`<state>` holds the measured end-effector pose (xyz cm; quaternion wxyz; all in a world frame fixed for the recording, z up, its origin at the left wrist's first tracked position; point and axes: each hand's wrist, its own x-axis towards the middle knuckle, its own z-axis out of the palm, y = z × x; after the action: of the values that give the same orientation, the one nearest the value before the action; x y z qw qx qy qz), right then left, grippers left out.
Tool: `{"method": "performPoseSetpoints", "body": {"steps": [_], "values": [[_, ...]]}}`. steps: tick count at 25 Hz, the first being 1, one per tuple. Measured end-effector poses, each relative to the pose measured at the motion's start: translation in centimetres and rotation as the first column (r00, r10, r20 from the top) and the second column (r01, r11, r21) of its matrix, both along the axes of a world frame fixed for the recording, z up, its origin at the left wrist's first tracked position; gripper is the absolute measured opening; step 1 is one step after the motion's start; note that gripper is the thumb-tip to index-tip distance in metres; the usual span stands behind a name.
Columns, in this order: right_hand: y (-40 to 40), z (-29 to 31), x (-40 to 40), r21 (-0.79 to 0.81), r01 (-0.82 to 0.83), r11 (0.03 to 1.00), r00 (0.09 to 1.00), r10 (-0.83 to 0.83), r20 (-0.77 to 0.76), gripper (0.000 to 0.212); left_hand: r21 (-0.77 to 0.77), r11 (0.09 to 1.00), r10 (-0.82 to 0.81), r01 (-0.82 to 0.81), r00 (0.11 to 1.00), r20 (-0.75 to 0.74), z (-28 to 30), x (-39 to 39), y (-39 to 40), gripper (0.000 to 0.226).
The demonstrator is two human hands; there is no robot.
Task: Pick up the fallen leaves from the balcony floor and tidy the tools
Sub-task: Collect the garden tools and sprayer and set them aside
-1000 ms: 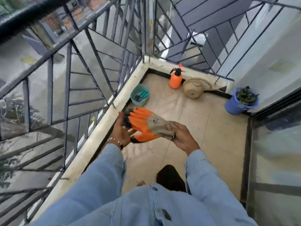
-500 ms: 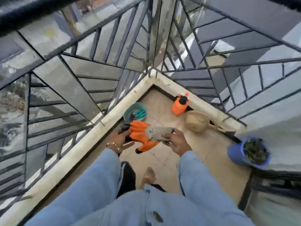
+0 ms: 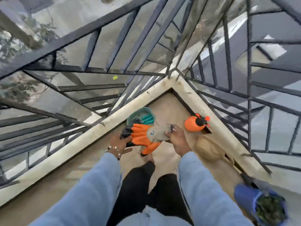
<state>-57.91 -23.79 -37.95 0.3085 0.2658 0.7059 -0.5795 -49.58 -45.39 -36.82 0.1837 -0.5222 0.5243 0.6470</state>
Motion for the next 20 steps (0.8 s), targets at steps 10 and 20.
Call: {"method": "performPoseSetpoints", "body": {"steps": [10,20], "values": [[-6.0,-24.1,-15.2,0.112,-0.395,0.912,0.919,0.393,0.039,0.012,-0.068,0.968,0.250,-0.243,0.961,0.120,-22.0,-11.0,-2.9,0.031],[-7.6,-41.1,-13.6,0.259,-0.541,0.800,0.841,0.506,0.193,0.044,-0.025,0.929,0.353,-0.370,0.862,0.365,-36.7,-7.6,-3.5,0.032]]}}
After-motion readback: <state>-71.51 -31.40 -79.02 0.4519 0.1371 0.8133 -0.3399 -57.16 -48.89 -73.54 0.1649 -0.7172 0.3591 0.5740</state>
